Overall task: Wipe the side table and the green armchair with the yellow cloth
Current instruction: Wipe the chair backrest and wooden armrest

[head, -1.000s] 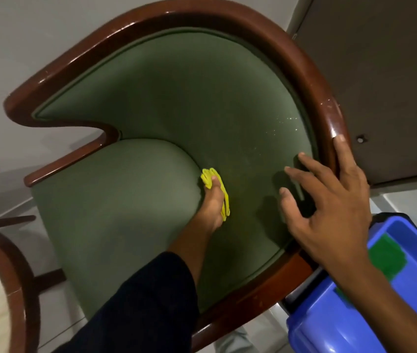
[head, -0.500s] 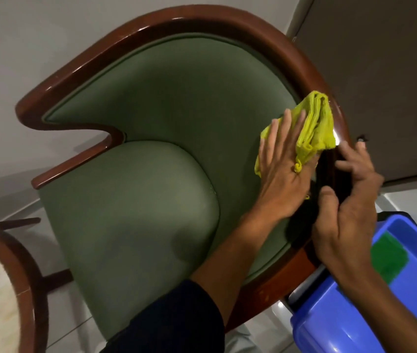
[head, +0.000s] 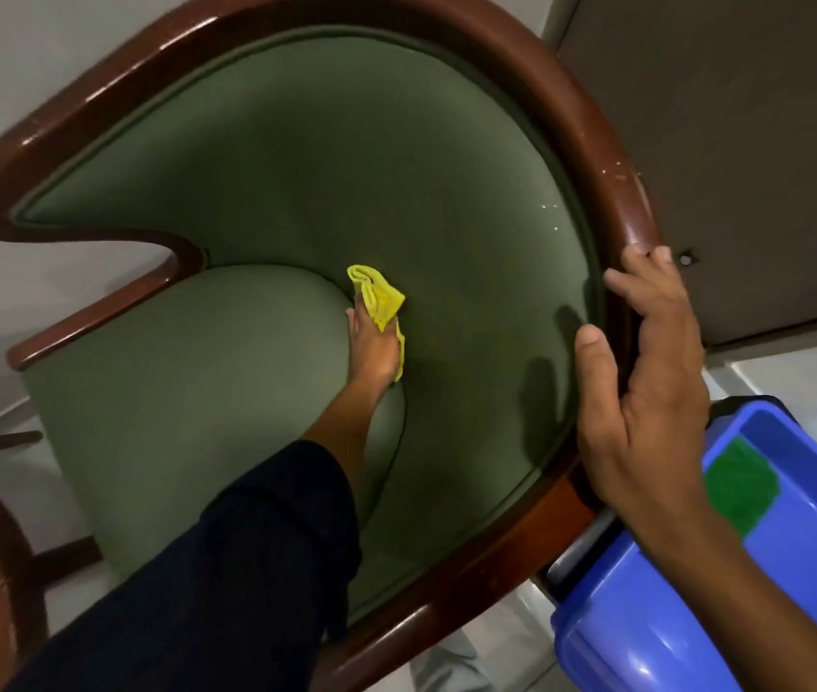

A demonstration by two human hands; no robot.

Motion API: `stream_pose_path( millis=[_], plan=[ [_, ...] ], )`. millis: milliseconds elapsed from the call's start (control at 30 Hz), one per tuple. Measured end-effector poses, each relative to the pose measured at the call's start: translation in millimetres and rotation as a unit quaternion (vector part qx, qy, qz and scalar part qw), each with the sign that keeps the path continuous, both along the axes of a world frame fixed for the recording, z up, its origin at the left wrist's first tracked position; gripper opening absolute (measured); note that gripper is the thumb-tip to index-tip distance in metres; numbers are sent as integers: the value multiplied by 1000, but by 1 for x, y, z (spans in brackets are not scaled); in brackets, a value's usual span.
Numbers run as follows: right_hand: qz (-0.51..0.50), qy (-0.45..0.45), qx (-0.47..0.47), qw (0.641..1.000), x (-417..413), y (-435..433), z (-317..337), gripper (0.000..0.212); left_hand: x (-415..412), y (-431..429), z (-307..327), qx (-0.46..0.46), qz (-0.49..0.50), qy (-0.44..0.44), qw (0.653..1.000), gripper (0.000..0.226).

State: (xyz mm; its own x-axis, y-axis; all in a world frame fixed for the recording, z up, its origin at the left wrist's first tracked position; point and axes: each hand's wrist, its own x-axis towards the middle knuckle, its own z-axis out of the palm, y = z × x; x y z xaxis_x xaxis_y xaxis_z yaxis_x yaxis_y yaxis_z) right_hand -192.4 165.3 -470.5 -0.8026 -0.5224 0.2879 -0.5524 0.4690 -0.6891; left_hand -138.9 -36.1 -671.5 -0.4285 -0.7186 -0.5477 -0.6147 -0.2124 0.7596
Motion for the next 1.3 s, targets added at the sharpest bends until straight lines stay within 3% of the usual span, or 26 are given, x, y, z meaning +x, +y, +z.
stream_pose_path(
  millis=[167, 333, 533, 633, 767, 933, 1067, 1200, 1300],
  plan=[
    [-4, 8, 8, 1000, 0, 2, -19, 38, 33, 65, -26, 48, -105, -25, 993, 61],
    [3, -4, 43, 999, 4, 11, -51, 36, 79, 112, -26, 217, -63, -4, 974, 56],
    [6, -37, 41, 998, 11, 13, -85, 42, 59, 122, 23, 283, -56, 76, 954, 54],
    [7, -35, 97, 995, 17, 3, -96, 55, 31, 122, 54, 207, -5, 119, 971, 61],
    [-40, -111, 106, 987, 28, -6, -108, 57, -10, 105, 87, 36, -108, 181, 977, 70],
    [-25, -174, 99, 979, 44, 1, -133, 56, -58, 26, 81, -51, 38, 123, 990, 69],
    [-22, -190, 101, 976, 54, 11, -148, 54, -52, -5, 45, -147, -130, -25, 980, 64],
    [-107, -206, 56, 971, 62, 26, -153, 45, -11, 72, 46, -142, -254, 60, 955, 66],
    [-265, -284, -4, 921, 65, 31, -148, 38, 20, 119, 62, -83, -341, 106, 930, 65]
  ],
)
